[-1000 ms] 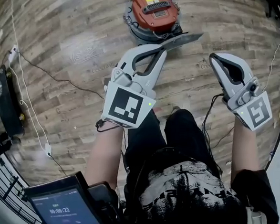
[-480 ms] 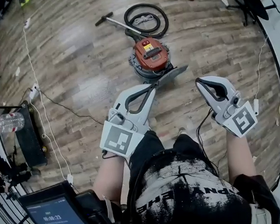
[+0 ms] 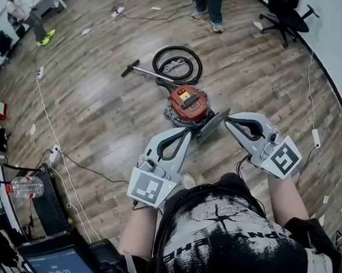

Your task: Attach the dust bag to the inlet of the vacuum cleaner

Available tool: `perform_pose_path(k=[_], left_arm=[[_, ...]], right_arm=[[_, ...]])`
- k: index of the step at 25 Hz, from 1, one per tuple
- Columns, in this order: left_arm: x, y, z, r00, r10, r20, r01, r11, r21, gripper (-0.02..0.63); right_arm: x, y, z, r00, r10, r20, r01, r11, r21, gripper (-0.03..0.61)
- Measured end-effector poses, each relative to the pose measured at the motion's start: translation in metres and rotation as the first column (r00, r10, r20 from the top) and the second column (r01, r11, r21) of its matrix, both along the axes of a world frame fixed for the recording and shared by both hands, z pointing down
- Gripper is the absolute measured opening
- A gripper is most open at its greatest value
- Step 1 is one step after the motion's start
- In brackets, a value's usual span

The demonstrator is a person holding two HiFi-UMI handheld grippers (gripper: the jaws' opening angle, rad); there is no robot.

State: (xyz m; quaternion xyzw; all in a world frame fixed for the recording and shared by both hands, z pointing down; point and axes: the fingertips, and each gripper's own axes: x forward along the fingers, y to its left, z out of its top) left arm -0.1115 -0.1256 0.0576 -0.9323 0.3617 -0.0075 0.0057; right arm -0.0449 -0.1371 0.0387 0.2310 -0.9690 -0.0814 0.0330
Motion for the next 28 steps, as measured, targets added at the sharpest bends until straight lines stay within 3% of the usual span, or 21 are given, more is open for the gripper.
perform_pose_path(k=[3,8,13,16,21,28], left_arm=[[0.004,-0.006,-0.005,1.000,0.003,-0.008,-0.003,1.000,0.007,0.005],[0.031,-0.015,-0.017,0.999,0.005,0.039,-0.006,0.999,0.038,0.005],[0.059,-0.039,-0.027,0.997,-0.050,0.058,0.047,0.998,0.052,0.006],[0.075,-0.050,-0.035,0.994,-0.089,0.056,0.087,0.995,0.051,0.005],[0.103,-0.061,-0.038,0.987,-0.148,0.057,0.147,0.989,0.018,0.005],[0.132,-0.060,-0.036,0.974,-0.220,0.052,0.222,0.974,-0.040,0.005]], right_arm=[[0.000,-0.003,0.000,1.000,0.002,0.020,-0.002,1.000,0.009,0.005],[0.022,-0.015,-0.006,0.999,0.014,0.034,-0.014,1.000,0.013,0.006],[0.044,-0.035,-0.007,0.999,-0.054,0.004,0.054,0.998,-0.022,0.006],[0.052,-0.046,-0.021,0.994,-0.110,0.009,0.110,0.994,0.015,0.006],[0.078,-0.059,-0.023,0.987,-0.155,-0.031,0.154,0.988,-0.018,0.006],[0.095,-0.057,-0.043,0.969,-0.246,0.004,0.246,0.969,0.038,0.006]])
